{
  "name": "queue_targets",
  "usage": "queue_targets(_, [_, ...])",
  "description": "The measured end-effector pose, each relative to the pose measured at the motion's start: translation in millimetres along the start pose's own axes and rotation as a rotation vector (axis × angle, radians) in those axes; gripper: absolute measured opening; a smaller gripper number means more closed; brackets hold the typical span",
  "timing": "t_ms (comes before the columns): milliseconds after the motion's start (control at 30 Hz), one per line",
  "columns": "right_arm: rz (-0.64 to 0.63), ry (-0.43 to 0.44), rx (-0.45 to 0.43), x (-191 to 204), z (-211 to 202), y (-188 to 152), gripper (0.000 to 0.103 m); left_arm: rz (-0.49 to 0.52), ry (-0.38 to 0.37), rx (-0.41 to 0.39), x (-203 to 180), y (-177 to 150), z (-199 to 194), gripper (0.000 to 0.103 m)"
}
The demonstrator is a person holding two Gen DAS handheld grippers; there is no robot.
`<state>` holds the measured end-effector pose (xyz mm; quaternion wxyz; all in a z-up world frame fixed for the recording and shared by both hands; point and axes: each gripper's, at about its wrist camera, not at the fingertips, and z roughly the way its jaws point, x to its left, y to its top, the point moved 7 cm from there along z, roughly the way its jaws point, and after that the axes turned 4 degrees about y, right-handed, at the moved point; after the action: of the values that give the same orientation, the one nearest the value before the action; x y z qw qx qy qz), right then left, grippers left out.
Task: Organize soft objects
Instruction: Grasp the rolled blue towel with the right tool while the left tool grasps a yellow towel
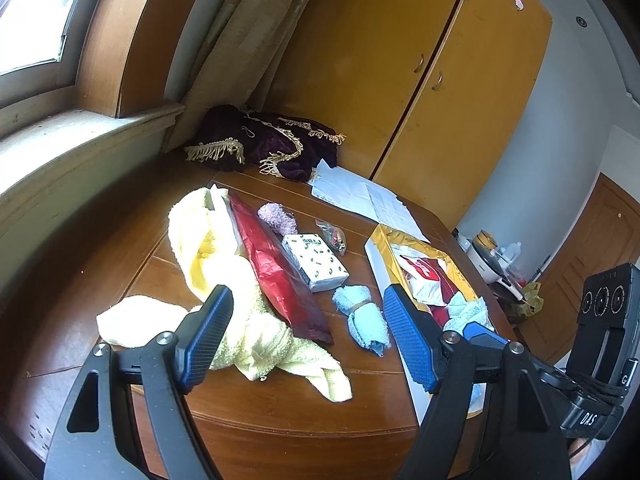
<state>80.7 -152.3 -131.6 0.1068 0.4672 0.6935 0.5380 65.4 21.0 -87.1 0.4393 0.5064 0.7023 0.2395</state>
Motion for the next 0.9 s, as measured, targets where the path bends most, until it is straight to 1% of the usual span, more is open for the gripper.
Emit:
queue_targets(133, [0.007,0.012,0.044,-2,10,1,0.088,-0.031,-0.002,0.03,12,9,6,0.077])
queue_targets(200, [0.009,-0.001,0.076,-4,18,3,0.083,-0.046,0.003,0.042,19,19,8,0.077])
queue_targets(267, [0.003,-0.002,0.102,-4,27,7,0.08,-0.066,-0.015,0.051,24,31,6,0.077])
queue_targets(333, [-0.008,-0.028,0.138,-4,37,12,0.077,-0.076,-0.019,0.05,26,46,0,0.077])
queue_targets(400, [-0.023,-0.057,0.179,-4,50,15,0.075,-0.064,-0.026,0.051,25,61,-7,0.077])
queue_targets(433, [-0.029,-0.064,0.193,-4,56,17,0.074,-0.045,-0.012,0.052,23,67,-10,0.077])
queue_targets(467, [-0.037,-0.08,0.214,-5,64,17,0.073,-0.015,0.022,0.056,21,71,-10,0.077])
queue_targets(500, [-0.041,-0.092,0.233,-6,70,17,0.069,0.013,0.054,0.057,20,74,-7,0.077])
queue_targets(567, [-0.031,-0.105,0.268,-10,84,15,0.067,0.028,0.082,0.078,23,70,2,0.077])
queue_targets(633, [-0.006,-0.133,0.305,-18,95,9,0.059,0.02,0.09,0.122,30,60,15,0.077])
queue_targets(667, [0.003,-0.163,0.317,-23,98,6,0.058,0.01,0.098,0.138,35,54,20,0.077])
queue_targets(733, [0.013,-0.185,0.344,-28,103,0,0.057,0.002,0.126,0.167,45,41,27,0.077])
queue_targets(800, [-0.014,-0.223,0.36,-28,105,-3,0.055,0.012,0.143,0.188,51,29,30,0.077])
queue_targets(867, [-0.039,-0.265,0.364,-29,104,-5,0.046,0.05,0.152,0.203,53,17,31,0.077])
queue_targets(900, [-0.05,-0.279,0.365,-29,104,-5,0.035,0.086,0.162,0.211,52,11,32,0.077])
